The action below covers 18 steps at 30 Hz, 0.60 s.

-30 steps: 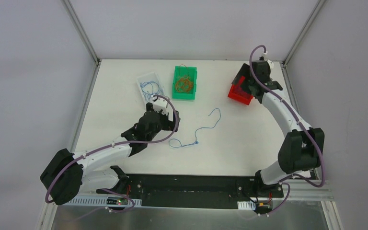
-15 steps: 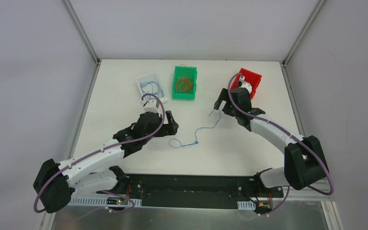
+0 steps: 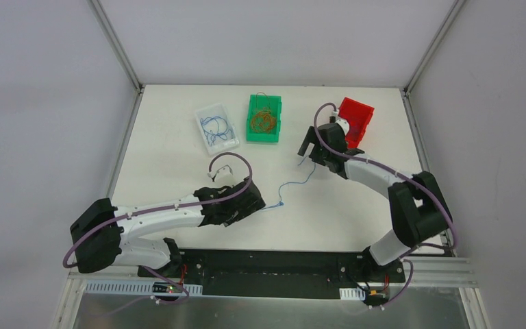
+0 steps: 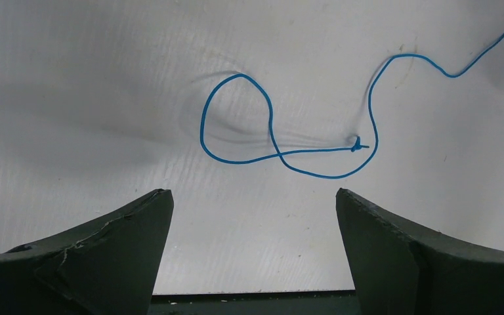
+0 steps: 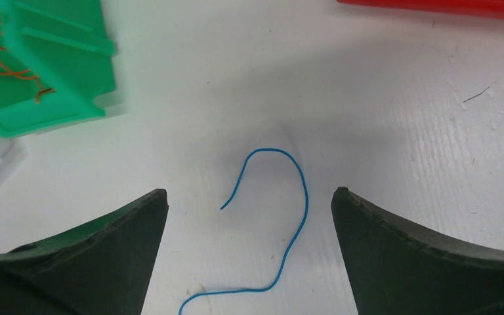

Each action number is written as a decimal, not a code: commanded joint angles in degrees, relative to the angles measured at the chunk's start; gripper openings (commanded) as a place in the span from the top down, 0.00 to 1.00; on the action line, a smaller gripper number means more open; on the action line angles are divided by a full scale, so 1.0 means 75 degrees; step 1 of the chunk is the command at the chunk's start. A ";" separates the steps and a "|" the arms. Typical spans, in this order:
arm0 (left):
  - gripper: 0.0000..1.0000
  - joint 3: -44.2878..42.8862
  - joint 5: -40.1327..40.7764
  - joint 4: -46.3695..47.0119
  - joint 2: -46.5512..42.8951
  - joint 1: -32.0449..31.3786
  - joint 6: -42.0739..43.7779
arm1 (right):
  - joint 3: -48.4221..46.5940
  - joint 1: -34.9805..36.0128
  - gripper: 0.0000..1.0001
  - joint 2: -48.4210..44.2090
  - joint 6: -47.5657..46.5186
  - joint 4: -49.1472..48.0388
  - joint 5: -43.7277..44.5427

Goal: Untangle the cables

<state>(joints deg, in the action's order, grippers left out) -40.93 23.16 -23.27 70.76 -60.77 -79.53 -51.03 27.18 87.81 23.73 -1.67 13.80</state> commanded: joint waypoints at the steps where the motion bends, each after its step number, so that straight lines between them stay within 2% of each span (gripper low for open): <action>1: 0.01 -0.0400 0.0353 -0.0170 0.0200 -0.0043 -0.0609 | -0.0513 -0.0333 0.01 0.0817 0.0443 0.0591 -0.0535; 6: 0.01 -0.0301 0.0139 0.0130 0.0222 -0.0042 -0.0804 | -0.0798 -0.0396 0.01 0.1275 0.0447 0.0885 -0.0606; 10: 0.03 -0.0263 -0.0015 0.0371 0.0285 -0.0041 -0.0972 | -0.0966 -0.0391 0.01 0.1719 0.0489 0.0803 -0.1347; 12: 0.07 -0.0261 -0.0009 0.0470 0.0323 -0.0049 -0.1023 | -0.1020 -0.0378 0.01 0.1916 0.0515 0.0735 -0.1726; 18: 0.30 0.0062 0.0116 0.1133 0.0347 -0.0032 -0.1494 | -0.0912 -0.0146 0.08 0.1922 0.0555 0.0594 -0.2404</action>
<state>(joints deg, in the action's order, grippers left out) -41.85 23.05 -19.00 73.10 -60.80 -87.26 -58.43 24.51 100.71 26.61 1.45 1.72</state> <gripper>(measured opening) 0.751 0.934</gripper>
